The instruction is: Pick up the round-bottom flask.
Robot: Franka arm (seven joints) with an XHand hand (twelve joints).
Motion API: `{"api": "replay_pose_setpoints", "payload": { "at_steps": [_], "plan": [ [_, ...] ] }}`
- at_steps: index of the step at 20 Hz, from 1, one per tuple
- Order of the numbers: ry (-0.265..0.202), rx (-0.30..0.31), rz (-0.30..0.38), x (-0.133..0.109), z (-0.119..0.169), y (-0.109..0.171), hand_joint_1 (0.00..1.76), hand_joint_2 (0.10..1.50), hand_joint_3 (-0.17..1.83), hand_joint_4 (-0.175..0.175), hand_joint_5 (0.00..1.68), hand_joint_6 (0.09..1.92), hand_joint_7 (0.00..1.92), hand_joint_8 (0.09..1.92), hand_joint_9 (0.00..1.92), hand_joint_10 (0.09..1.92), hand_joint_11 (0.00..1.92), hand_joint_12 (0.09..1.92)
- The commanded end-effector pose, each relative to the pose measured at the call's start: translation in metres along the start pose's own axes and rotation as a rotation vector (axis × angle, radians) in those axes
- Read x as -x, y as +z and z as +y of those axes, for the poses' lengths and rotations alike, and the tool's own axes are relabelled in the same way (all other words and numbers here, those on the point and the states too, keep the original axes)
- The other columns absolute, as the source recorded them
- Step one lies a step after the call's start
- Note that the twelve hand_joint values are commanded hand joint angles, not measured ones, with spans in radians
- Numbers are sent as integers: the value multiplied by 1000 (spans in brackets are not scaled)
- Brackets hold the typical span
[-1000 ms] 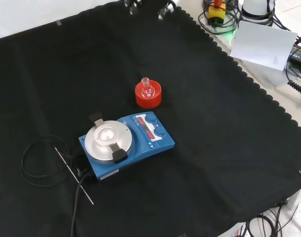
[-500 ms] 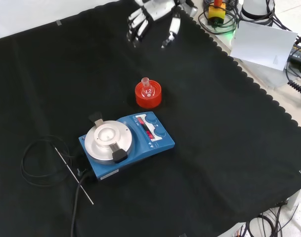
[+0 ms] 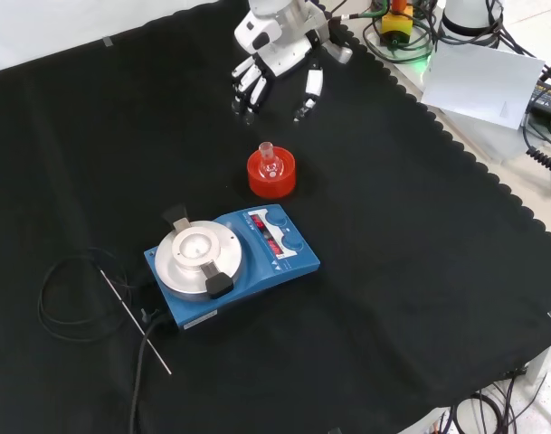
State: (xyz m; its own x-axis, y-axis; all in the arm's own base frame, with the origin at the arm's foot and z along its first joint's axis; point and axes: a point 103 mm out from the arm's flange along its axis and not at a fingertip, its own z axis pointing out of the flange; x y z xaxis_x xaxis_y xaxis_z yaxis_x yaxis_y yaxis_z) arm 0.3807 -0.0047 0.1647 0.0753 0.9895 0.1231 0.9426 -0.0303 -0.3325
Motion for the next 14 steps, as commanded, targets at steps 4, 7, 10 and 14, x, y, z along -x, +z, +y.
{"api": "replay_pose_setpoints", "payload": {
  "at_steps": [4, 7, 10, 14],
  "plan": [
    [-34, 43, 23, -14, 37, 12, 855, 715, 608, -44, 641, 124, 172, 644, 361, 706, 32, 1443],
    [-38, 48, 27, -16, 44, 16, 862, 708, 614, -46, 655, 134, 179, 647, 371, 706, 42, 1441],
    [-40, 50, 37, -16, 48, 19, 871, 698, 619, -47, 665, 143, 186, 650, 379, 704, 49, 1439],
    [-37, 46, 39, -14, 51, 20, 880, 679, 644, -50, 671, 169, 190, 650, 388, 693, 57, 1431]
  ]
}}
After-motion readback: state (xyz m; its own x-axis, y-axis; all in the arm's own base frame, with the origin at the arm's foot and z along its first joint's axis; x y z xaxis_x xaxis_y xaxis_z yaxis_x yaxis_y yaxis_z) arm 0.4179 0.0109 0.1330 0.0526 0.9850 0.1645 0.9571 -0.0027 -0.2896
